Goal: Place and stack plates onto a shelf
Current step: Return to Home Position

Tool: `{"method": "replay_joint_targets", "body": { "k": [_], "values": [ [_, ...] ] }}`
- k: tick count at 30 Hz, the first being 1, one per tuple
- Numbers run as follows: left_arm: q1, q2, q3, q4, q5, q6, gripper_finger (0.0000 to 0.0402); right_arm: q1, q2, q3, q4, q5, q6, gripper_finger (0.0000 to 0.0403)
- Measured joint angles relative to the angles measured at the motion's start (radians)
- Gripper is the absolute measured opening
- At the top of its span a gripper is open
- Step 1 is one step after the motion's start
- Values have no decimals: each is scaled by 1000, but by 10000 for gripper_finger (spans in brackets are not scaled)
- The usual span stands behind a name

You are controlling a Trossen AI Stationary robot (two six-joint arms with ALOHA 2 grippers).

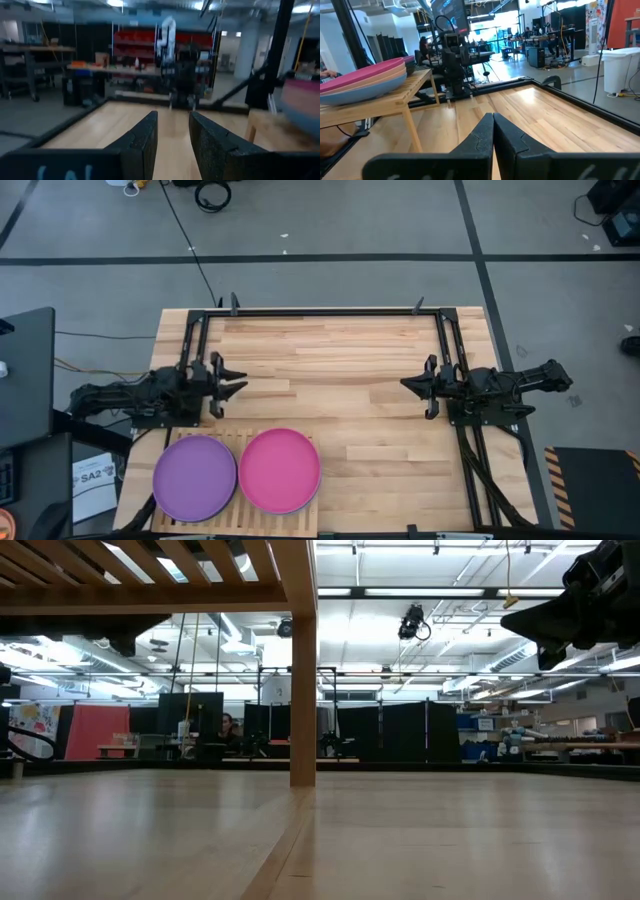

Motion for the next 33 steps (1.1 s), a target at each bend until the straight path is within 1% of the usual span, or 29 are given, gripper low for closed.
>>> {"method": "replay_joint_targets", "body": {
  "k": [6,33],
  "values": [
    [0,2,0,-137,2,0,116,0,0,0,3,0,0,13],
    [0,0,-1,-114,2,-2,116,0,0,0,3,0,0,13]
  ]
}}
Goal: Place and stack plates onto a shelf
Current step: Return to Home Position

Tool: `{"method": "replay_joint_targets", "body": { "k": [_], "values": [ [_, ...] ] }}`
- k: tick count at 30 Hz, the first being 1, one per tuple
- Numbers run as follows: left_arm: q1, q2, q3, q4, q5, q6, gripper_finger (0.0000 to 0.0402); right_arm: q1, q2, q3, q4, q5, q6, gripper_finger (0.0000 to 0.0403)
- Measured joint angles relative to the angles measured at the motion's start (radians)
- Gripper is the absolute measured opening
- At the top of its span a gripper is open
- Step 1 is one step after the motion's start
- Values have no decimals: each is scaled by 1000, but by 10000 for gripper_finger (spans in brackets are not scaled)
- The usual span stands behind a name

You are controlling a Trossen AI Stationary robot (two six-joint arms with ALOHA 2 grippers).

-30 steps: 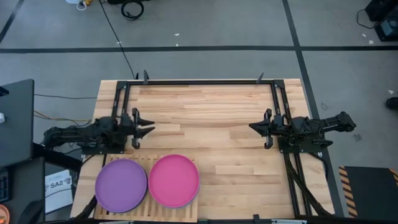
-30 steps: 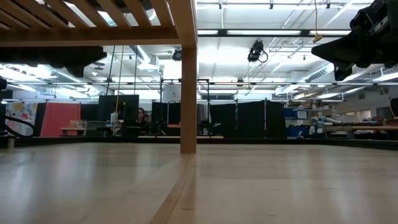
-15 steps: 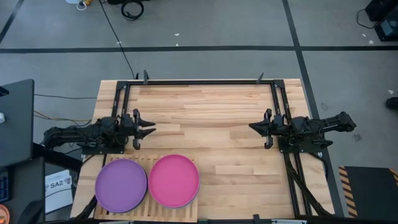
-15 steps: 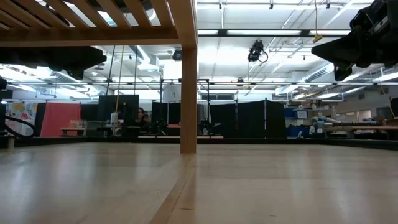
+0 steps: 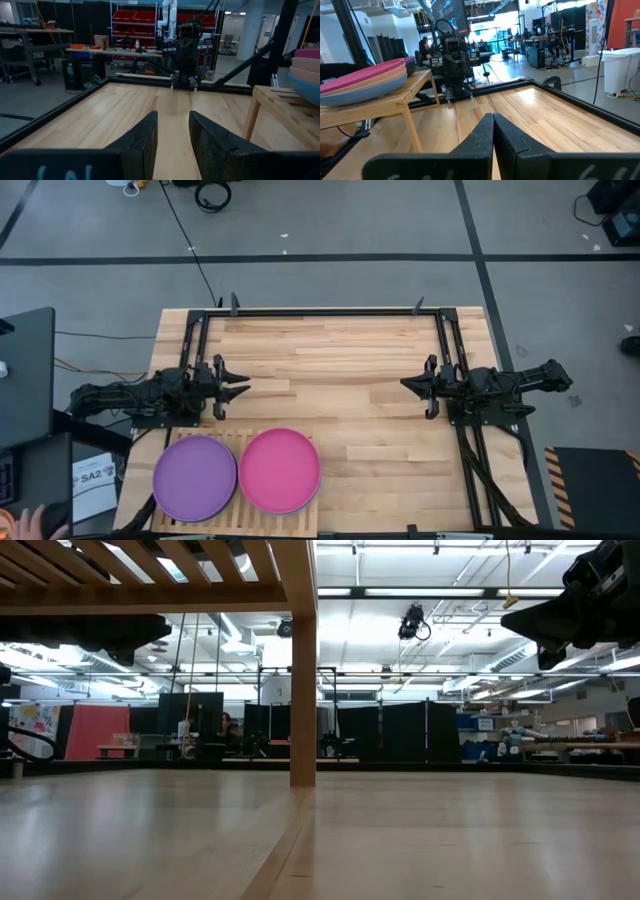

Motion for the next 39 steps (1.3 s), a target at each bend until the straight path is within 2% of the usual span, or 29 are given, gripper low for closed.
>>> {"method": "replay_joint_targets", "body": {
  "k": [3,39],
  "values": [
    [0,-28,0,11,0,-2,116,0,0,0,0,0,0,13],
    [0,-28,-1,34,0,0,116,0,0,0,4,3,0,13]
  ]
}}
